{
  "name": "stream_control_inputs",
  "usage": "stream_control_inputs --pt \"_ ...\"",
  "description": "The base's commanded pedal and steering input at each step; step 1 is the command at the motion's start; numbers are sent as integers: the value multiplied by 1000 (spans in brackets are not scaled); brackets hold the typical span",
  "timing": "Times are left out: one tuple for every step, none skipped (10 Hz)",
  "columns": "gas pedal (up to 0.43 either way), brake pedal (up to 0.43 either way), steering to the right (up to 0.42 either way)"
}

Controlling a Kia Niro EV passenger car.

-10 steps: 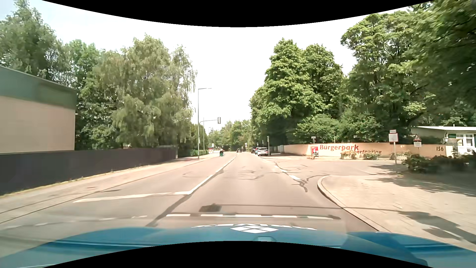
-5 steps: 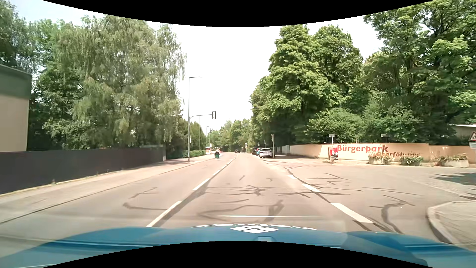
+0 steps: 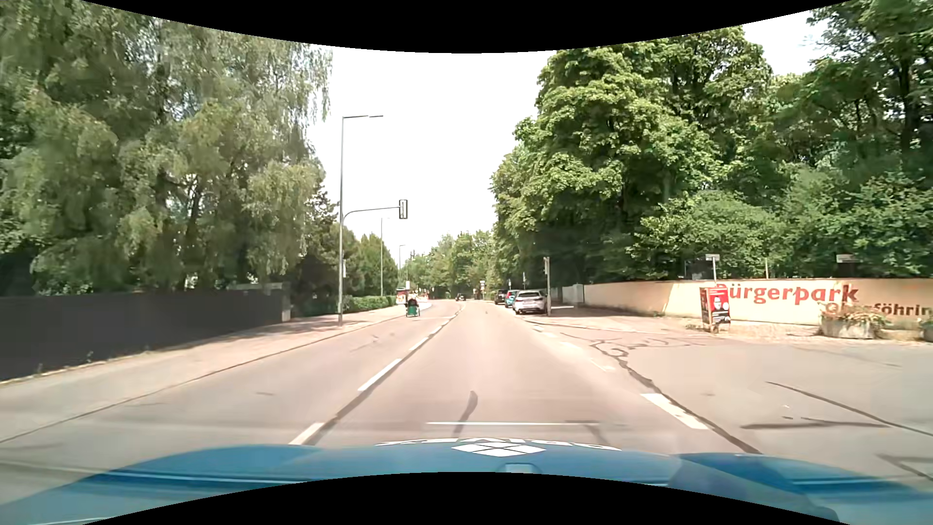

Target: Follow the waypoints while adhering to traffic rules and regulations

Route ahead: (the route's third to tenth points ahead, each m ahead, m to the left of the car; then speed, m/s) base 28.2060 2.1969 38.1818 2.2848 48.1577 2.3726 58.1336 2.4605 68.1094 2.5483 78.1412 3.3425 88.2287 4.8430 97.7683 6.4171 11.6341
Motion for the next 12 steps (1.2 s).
stream_control_inputs --pt "169 0 -4" --pt "169 0 -4" --pt "169 0 -4" --pt "169 0 -5" --pt "177 0 -4" --pt "177 0 -4" --pt "177 0 -4" --pt "177 0 -4" --pt "177 0 -4" --pt "177 0 -4" --pt "177 0 -4" --pt "177 0 -4"
